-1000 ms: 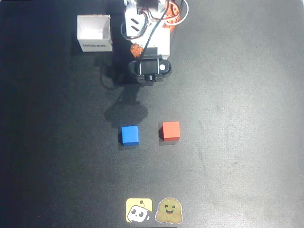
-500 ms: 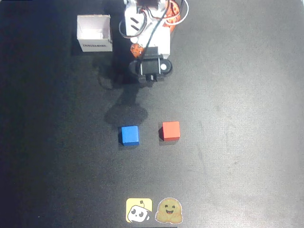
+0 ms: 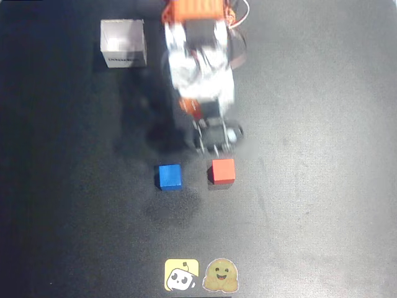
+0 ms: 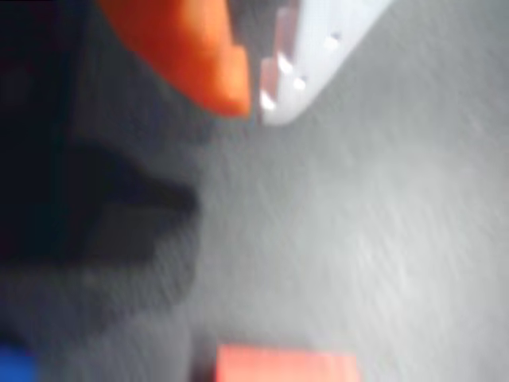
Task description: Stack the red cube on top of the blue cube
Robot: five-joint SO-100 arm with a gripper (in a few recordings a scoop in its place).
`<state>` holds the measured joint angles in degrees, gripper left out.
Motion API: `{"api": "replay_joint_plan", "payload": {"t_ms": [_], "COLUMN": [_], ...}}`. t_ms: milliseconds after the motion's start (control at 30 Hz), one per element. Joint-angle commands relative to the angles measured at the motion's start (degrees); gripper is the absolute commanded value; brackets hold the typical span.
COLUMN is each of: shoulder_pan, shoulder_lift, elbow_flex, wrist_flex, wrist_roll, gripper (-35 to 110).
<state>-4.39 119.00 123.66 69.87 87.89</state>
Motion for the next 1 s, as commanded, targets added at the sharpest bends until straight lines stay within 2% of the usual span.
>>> {"api": "replay_joint_plan", "payload": {"t_ms": [0,333,467,567,967], "shoulder_pan": [-1.8,-2.9,-3.1,-3.6,-6.9], "shoulder_lift": [-9.2,-25.8,-28.6,-30.1,-36.0], "elbow_flex": [-9.1,-24.3,-27.2,-29.3,-30.8], "wrist_flex": [-1.2,-1.8,-2.0,-2.1,-7.4], "wrist_roll": [0.4,0.6,0.7,0.7,4.7], "gripper": [0,1,19,26,26]}}
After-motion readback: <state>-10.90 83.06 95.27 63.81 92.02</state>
